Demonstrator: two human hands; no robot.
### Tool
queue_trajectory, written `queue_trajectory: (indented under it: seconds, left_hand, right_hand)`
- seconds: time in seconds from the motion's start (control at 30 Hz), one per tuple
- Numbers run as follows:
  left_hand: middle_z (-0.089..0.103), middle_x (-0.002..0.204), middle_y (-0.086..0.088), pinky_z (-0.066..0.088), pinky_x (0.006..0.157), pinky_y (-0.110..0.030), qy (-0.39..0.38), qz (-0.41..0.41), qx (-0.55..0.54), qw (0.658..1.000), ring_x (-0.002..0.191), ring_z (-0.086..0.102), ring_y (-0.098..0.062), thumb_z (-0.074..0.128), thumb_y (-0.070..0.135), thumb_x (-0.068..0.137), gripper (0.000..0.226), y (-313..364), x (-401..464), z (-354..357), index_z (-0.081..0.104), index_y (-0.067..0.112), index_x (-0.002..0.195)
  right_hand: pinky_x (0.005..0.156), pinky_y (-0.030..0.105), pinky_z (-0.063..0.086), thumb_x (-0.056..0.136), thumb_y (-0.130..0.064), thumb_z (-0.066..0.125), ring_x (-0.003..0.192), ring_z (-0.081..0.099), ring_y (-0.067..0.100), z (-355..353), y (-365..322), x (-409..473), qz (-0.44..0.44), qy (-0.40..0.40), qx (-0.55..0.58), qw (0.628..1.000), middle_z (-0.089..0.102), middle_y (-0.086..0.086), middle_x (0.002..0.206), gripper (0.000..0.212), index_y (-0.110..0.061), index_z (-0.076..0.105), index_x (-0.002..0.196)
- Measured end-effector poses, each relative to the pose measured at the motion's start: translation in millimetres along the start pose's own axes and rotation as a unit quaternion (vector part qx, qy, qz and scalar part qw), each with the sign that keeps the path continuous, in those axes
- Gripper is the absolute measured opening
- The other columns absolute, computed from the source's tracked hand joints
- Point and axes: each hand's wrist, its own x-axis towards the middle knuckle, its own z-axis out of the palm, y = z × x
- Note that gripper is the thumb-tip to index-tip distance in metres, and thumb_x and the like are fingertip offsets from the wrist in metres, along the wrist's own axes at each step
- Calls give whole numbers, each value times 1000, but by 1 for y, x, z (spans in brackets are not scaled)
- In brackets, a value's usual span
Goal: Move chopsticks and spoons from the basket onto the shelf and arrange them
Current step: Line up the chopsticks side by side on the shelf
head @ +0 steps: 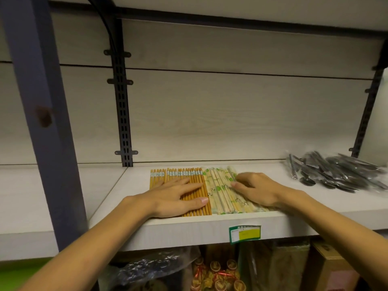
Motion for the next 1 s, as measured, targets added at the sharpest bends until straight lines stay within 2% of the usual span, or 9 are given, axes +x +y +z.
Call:
queue_trajectory:
  seconds: [0.07,0.13,0.27,0.43,0.53,0.63,0.73,0.8,1.0]
  left_hand:
    - [0,161,13,2,119,-50,11,16,-13,1000,148,-1,-16,18,82,77,76,7,3,-1,12,53,147]
    - [-1,161,15,2,118,-48,6,26,-25,999,148,-1,-15,21,80,79,72,15,7,-2,13,53,146]
    - [-8,160,16,-7,118,-50,-40,26,-12,999,147,-11,-13,24,81,80,72,22,14,5,8,56,145]
    - [-10,159,16,-10,118,-48,-39,22,4,999,146,-13,-11,22,81,81,71,22,15,8,5,57,145]
    - [-9,159,16,-10,118,-47,-32,20,3,999,146,-13,-10,22,80,81,70,23,13,10,6,56,145]
    - [-9,160,16,-10,118,-47,-28,21,6,999,146,-13,-10,21,79,82,69,24,12,10,5,56,145]
    - [-10,160,16,-10,118,-47,-29,18,12,999,146,-13,-10,20,78,82,68,25,11,10,4,56,145]
    - [-10,159,16,-10,118,-47,-30,18,16,999,146,-14,-10,20,78,82,68,26,11,10,3,56,145]
    - [-8,160,16,-7,119,-48,-29,22,9,999,147,-11,-11,20,81,79,72,23,12,8,5,57,144]
  right_hand:
    - [81,42,53,85,-75,29,87,64,16,3,5,-2,1,-16,1,1000,67,-2,97,65,-21,60,106]
    - [86,42,52,82,-78,24,91,63,15,5,8,-1,-5,-19,-3,1000,66,-3,103,70,-24,59,108]
    - [106,39,37,94,-66,20,123,48,21,9,7,1,15,-32,-25,999,48,3,138,65,-24,49,135]
    - [111,45,32,78,-83,4,133,39,25,10,11,4,20,-51,-50,997,41,7,145,89,-32,37,143]
    - [114,44,25,91,-71,16,137,34,26,7,12,4,16,-44,-61,997,35,8,150,71,-30,39,144]
    - [120,43,6,96,-63,20,149,9,18,6,9,3,-21,-55,-65,996,16,1,161,67,-26,31,151]
    - [116,36,14,101,-52,24,143,26,21,5,4,1,-26,-65,-30,997,33,6,154,61,-14,40,145]
    - [113,33,18,102,-49,24,139,32,22,5,1,-1,-23,-71,-22,997,39,7,150,57,-13,42,142]
    - [119,34,3,101,-53,19,149,7,15,1,-1,-3,-22,-95,-5,995,13,1,162,63,-20,18,154]
